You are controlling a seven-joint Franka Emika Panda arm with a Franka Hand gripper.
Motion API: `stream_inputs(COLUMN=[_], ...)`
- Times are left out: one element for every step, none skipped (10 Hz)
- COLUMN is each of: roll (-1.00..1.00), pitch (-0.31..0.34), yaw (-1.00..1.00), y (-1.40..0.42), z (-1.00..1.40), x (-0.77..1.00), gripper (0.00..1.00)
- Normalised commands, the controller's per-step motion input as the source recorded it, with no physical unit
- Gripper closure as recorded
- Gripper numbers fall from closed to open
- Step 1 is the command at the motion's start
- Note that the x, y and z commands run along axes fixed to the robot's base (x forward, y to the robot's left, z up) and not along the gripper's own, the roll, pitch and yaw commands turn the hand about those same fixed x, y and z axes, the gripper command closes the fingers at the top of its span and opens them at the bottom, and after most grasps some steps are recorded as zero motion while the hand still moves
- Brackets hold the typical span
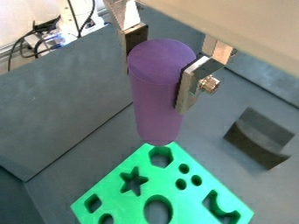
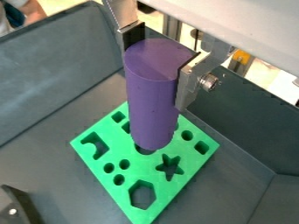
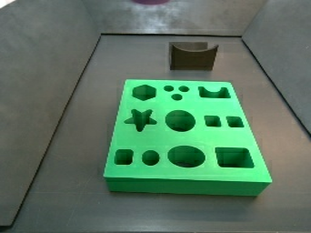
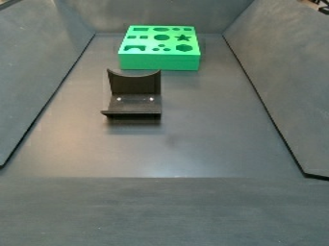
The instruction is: Insert the round object.
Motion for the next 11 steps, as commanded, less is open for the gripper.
stream_inputs(roll=[0.08,0.09,0.1,0.07,0.02,-0.01,-0.02,-0.03,-0.05,-0.02,0.0], pitch=[-0.034,-0.036,-0.037,-0.023,0.0,0.003,0.0,-0.019,-0.126,-0.123,-0.087], yaw=[0.0,0.0,0.0,0.0,0.0,0.0,0.0,-0.05,-0.05,-0.05,-0.03], y=[-0.47,-0.45,-0.41,-0.19,0.0,0.0,0.02,0.01,0.0,0.0,0.0], z=[-1.0,-1.0,-1.0,-1.0,-1.0,-1.0,-1.0,-0.9,-0.88,-0.86,-0.77], x=[0.17,0.18,0.19,0.21,0.41,0.59,0.55,0.22,0.03,0.05,0.08], gripper=[1.0,1.0,1.0,1.0,1.0,1.0,1.0,1.0,1.0,1.0,1.0])
